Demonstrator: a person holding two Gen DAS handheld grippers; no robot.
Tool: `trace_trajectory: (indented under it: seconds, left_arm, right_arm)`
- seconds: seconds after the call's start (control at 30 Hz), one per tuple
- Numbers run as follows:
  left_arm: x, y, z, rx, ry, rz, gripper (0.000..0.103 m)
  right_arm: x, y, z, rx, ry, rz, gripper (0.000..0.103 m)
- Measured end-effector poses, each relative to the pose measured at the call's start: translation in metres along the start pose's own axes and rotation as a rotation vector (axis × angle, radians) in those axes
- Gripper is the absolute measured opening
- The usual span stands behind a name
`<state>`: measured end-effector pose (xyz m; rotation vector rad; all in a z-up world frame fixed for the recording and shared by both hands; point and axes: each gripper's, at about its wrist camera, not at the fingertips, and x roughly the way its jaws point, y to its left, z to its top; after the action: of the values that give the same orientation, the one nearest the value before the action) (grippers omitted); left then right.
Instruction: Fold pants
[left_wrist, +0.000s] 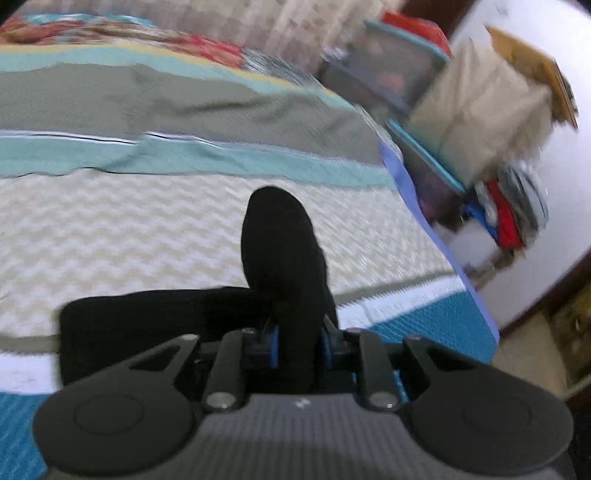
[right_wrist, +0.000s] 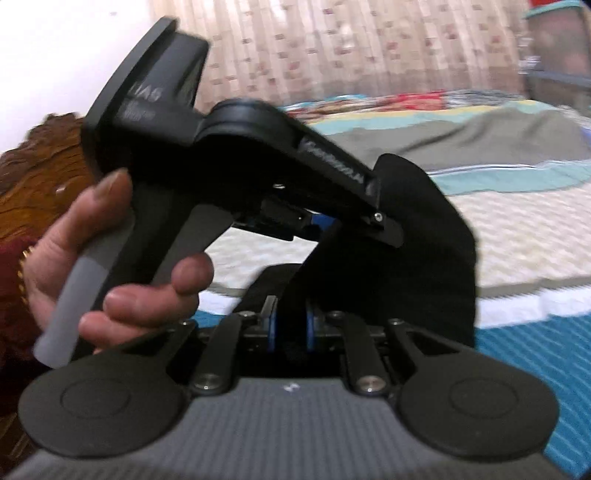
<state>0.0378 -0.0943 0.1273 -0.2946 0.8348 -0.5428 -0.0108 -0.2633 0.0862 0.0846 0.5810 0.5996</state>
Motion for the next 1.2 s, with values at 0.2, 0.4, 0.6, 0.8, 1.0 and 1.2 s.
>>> trace_trajectory:
  seconds: [0.2, 0.4, 0.6, 0.8, 1.0, 1.2]
  left_arm:
    - [-0.035, 0.08, -0.019, -0.178, -0.037, 0.064, 0.019]
    - [-0.016, 0.126, -0.053, -0.252, 0.009, 0.131, 0.023]
    - [-0.019, 0.136, -0.068, -0.266, -0.027, 0.224, 0.062]
    - [-0.037, 0.15, -0.077, -0.326, -0.051, 0.175, 0.103]
    - [-0.005, 0.161, -0.091, -0.455, 0.079, 0.01, 0.103]
    - [0.014, 0.145, -0.092, -0.397, 0.054, -0.029, 0.059]
  right_arm:
    - [0.046, 0.05, 0.009, -0.103, 0.071, 0.136, 0.017]
    - [0.099, 0.06, -0.006, -0.066, 0.293, 0.237, 0.027]
    - [0.065, 0.002, 0.013, 0.155, 0.187, 0.27, 0.053]
    - [0.023, -0.088, 0.008, 0.398, -0.008, 0.01, 0.095]
    - [0.044, -0.13, -0.022, 0.654, 0.069, 0.019, 0.095]
    - [0.077, -0.125, -0.013, 0.611, 0.154, 0.106, 0.087]
